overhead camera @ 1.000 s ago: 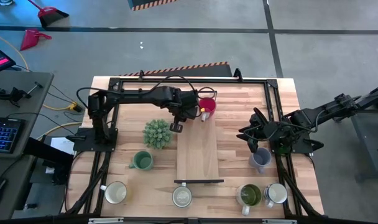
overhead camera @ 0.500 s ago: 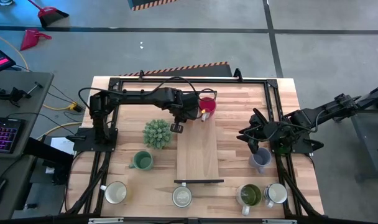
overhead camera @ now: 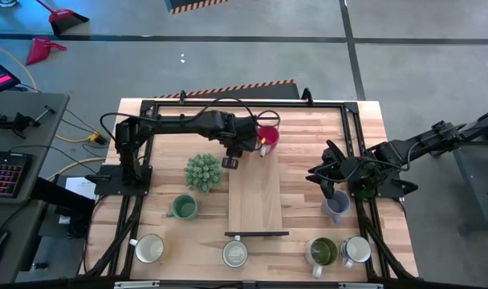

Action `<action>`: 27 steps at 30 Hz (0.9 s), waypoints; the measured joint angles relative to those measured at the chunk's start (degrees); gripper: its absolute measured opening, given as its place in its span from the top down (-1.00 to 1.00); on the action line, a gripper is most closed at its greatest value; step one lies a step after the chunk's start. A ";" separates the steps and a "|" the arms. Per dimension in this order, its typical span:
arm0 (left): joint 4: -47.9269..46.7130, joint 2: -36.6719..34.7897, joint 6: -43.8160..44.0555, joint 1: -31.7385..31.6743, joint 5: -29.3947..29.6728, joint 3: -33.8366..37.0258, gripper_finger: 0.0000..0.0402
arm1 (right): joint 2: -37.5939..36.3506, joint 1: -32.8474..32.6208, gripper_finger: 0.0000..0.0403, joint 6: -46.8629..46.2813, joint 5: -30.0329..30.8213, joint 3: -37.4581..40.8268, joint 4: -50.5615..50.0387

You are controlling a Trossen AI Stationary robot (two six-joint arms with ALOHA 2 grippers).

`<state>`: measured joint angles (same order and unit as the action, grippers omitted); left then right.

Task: Place coffee mugs
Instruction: Put the orange mug on the shelf, then put the purple mug on the shelf

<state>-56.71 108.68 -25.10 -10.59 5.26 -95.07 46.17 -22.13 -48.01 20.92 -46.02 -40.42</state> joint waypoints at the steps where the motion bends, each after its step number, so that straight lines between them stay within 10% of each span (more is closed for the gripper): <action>1: -0.45 0.00 0.22 0.00 -0.02 -0.42 0.38 | -0.02 0.00 0.37 0.02 -0.02 0.00 0.00; 17: -18.93 -1.13 4.86 1.50 -2.12 -13.04 -0.06 | -0.02 -0.04 0.37 5.59 2.63 0.00 0.69; 27: -33.02 -14.62 16.65 -0.61 -6.94 -11.53 -0.06 | -1.79 -0.04 0.37 12.03 2.68 -0.04 2.69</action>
<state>-89.73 94.06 -8.45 -11.20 -1.68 -106.60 44.37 -22.17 -35.97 23.60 -46.06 -37.73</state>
